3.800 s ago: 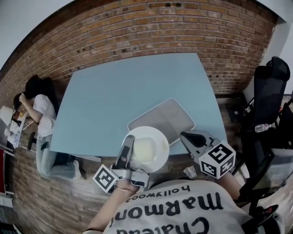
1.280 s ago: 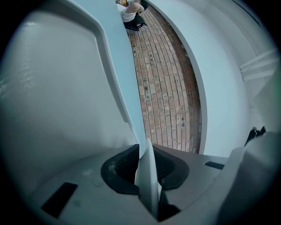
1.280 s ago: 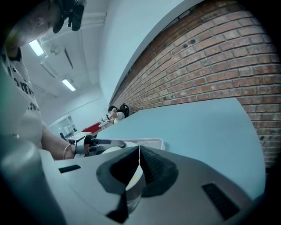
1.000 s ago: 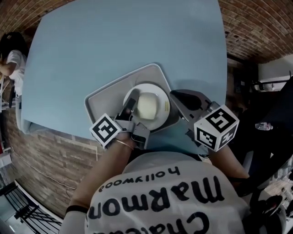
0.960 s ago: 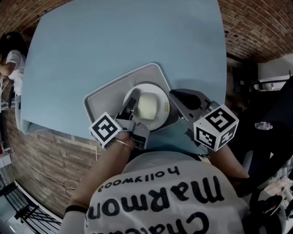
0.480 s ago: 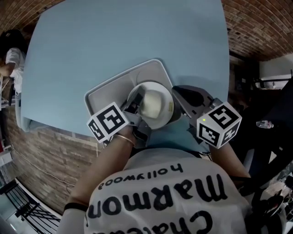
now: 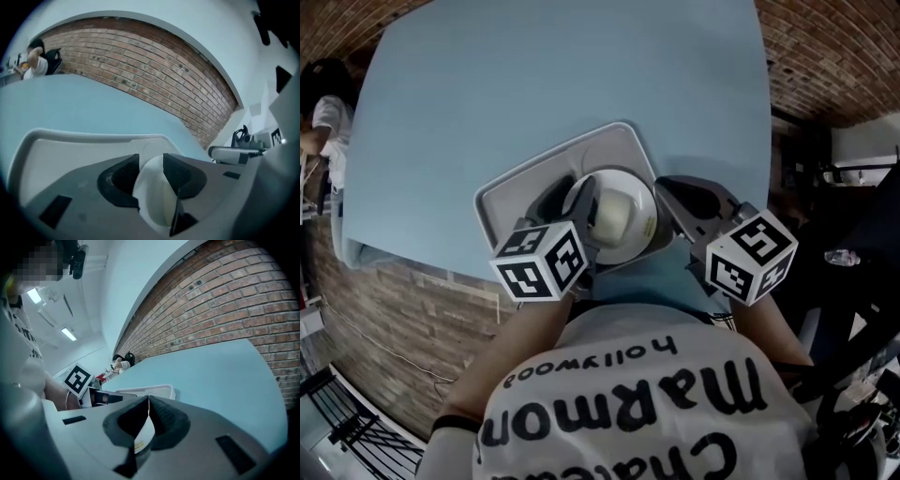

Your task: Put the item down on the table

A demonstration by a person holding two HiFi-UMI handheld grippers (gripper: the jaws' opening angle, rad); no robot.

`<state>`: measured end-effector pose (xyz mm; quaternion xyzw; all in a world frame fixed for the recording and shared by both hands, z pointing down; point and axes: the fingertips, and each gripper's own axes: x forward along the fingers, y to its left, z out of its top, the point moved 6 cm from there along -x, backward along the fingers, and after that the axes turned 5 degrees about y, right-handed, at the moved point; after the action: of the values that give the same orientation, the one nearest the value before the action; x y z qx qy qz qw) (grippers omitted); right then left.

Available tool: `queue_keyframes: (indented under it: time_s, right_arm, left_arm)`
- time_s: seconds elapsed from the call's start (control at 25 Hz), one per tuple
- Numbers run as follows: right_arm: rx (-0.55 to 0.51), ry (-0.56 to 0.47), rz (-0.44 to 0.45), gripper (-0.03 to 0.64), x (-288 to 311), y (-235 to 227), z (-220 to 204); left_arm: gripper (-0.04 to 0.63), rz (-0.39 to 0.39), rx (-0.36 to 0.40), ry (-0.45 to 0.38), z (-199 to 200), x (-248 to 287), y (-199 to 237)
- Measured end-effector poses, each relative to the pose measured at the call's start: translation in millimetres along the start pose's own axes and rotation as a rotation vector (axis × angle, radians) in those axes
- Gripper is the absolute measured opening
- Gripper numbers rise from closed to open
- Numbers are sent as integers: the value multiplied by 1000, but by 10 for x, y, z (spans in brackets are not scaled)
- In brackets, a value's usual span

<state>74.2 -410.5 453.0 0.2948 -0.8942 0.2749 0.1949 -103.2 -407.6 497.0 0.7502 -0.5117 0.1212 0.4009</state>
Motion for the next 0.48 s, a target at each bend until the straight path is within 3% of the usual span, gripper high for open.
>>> queue_keyframes:
  time_s: [0.12, 0.48]
  right_arm:
    - [2, 5, 1, 11, 16, 8, -5]
    - [-9, 12, 9, 9, 23, 67, -28]
  left_arm:
    - [138, 18, 65, 0, 8, 13, 3]
    - [138, 48, 93, -13, 0, 6, -18]
